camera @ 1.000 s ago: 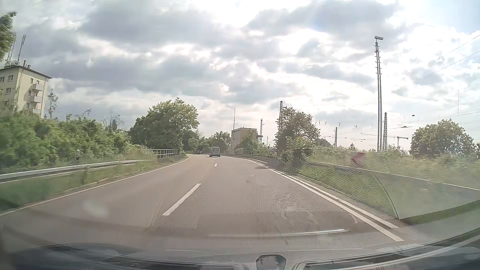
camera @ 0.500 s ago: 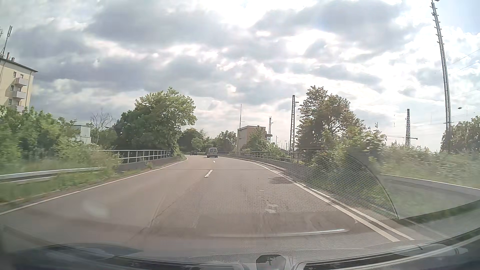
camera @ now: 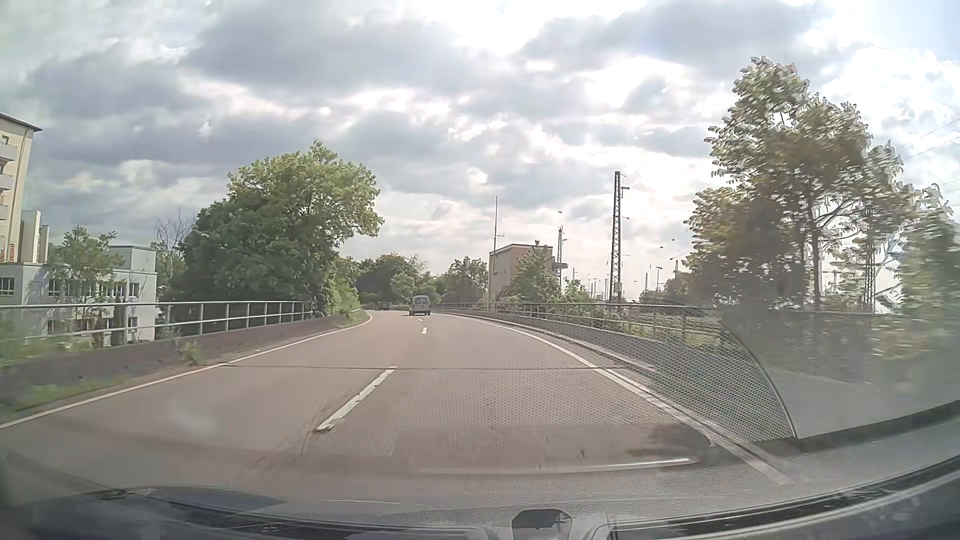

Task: Follow the waypoints while adhering to traffic rules and regulations

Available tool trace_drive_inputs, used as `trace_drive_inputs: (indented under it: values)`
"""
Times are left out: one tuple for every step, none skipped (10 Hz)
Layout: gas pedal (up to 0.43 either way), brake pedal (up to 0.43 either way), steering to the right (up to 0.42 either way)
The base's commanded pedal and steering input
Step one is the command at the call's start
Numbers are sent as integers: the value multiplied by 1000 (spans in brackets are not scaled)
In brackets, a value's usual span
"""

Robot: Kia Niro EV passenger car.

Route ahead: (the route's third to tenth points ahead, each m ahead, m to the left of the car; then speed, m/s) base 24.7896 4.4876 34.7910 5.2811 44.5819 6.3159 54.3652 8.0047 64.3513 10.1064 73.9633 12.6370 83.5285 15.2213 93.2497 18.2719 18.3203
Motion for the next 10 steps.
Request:
trace_drive_inputs:
  values:
    - [110,0,-16]
    - [110,0,-16]
    - [110,0,-16]
    - [110,0,-16]
    - [110,0,-16]
    - [98,0,-16]
    - [98,0,-16]
    - [98,0,-16]
    - [98,0,-16]
    - [98,0,-17]
